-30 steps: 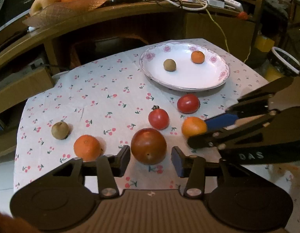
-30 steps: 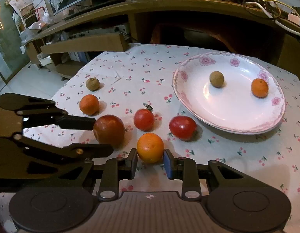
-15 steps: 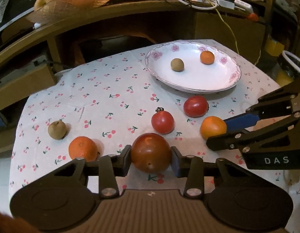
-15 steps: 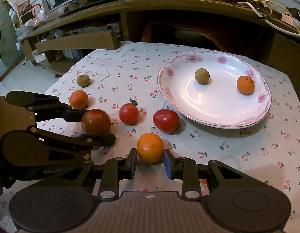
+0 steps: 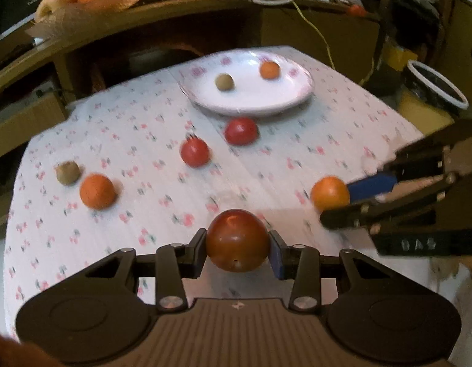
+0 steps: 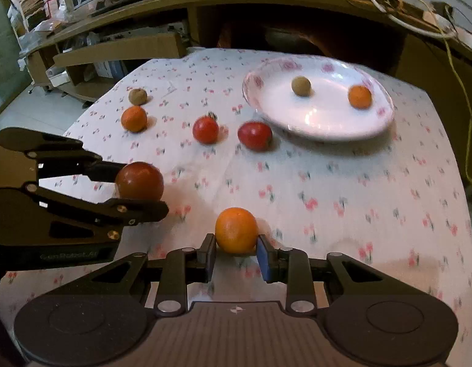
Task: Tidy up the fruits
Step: 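Carry the dark red tomato and the tangerine over the white plate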
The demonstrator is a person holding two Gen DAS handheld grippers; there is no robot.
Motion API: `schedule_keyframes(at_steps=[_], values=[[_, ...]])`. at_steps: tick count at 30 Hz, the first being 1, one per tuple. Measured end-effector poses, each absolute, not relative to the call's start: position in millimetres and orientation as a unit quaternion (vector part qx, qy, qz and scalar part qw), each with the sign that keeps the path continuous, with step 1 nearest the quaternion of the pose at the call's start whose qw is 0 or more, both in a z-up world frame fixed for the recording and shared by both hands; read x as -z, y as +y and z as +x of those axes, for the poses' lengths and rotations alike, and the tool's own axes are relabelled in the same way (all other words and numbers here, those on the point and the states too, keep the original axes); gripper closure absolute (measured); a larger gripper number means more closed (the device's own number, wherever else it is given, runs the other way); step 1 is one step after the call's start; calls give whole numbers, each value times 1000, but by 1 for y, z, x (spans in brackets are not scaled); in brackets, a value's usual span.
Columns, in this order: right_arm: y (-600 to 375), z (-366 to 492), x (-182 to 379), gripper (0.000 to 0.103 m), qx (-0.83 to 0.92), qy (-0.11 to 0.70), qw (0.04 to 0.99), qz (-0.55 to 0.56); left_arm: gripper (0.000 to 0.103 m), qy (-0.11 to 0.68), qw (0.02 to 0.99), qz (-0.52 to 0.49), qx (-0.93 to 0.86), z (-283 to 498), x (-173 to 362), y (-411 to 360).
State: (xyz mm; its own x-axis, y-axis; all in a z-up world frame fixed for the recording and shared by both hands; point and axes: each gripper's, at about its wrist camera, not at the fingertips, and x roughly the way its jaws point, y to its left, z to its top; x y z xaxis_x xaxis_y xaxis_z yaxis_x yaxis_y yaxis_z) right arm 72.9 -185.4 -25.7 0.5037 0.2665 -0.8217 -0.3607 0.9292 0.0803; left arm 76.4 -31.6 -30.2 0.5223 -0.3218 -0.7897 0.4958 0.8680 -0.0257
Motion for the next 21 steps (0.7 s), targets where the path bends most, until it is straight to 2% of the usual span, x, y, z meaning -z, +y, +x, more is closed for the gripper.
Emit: schedule_keyframes(at_steps=[7, 15, 21], values=[[-190, 56, 25, 72, -169, 463, 869, -49, 57, 431, 864, 116, 232, 59, 30, -42], [-190, 57, 26, 58, -190, 462, 865, -54, 45, 432, 860, 141, 234, 58, 33, -46], [-195, 58, 26, 57, -189, 464, 864, -46, 43, 428, 858, 146, 244, 58, 32, -48]])
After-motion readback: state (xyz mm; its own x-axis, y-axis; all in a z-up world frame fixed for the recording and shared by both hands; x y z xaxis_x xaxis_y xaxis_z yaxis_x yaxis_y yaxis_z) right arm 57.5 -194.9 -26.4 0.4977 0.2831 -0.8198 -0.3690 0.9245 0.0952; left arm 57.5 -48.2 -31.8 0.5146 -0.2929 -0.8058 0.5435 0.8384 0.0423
